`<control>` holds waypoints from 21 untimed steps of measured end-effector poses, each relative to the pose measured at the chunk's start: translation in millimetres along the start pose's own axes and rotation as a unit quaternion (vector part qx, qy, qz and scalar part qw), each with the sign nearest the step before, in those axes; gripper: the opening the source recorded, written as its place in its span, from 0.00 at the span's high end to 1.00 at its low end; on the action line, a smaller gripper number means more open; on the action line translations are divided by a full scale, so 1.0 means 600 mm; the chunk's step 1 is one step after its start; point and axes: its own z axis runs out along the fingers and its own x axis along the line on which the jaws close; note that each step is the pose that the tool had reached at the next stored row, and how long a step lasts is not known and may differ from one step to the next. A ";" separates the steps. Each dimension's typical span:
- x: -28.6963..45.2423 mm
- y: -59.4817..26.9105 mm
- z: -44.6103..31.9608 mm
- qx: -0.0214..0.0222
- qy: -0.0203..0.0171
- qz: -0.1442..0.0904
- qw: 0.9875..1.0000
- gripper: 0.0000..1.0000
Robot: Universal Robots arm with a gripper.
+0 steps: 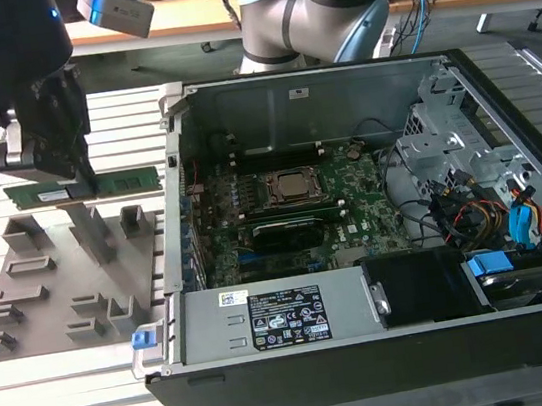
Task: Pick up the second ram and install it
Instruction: 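Pick up the second ram and move it above second insertion slot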
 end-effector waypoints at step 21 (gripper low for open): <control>-0.019 -0.099 0.001 0.001 0.020 0.000 1.000 0.86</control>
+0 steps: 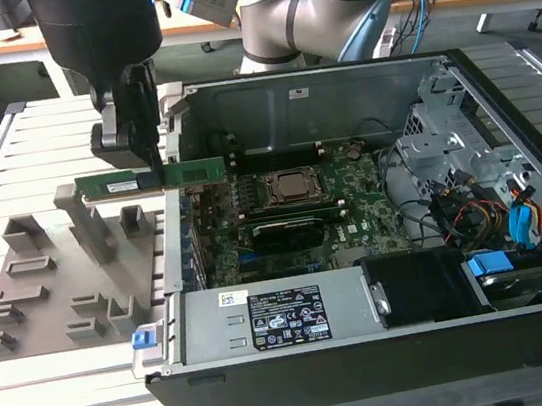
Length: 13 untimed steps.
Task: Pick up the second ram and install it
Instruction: 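Pick up the second ram and move it above second insertion slot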
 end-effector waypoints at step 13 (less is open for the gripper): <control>-0.024 -0.081 0.011 -0.004 -0.036 0.003 0.999 0.86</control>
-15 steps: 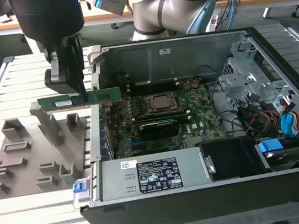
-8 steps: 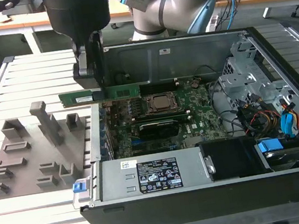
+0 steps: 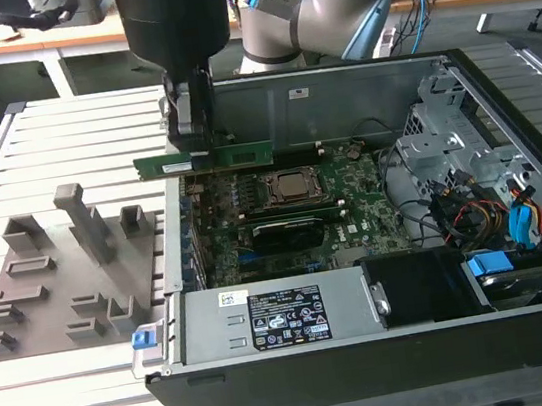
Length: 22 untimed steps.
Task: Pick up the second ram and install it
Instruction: 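Pick up the second ram and move it above second insertion slot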
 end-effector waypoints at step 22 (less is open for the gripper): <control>-0.057 -0.106 0.036 -0.001 0.004 0.000 1.000 0.86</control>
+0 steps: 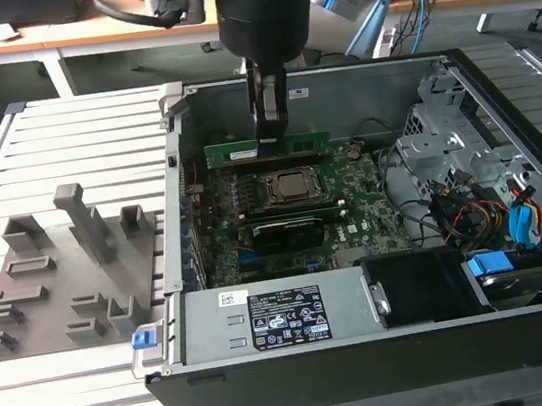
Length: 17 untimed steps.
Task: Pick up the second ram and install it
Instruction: 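Pick up the second ram and move it above second insertion slot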
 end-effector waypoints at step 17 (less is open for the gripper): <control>-0.016 -0.042 0.055 -0.001 0.002 0.000 1.000 0.86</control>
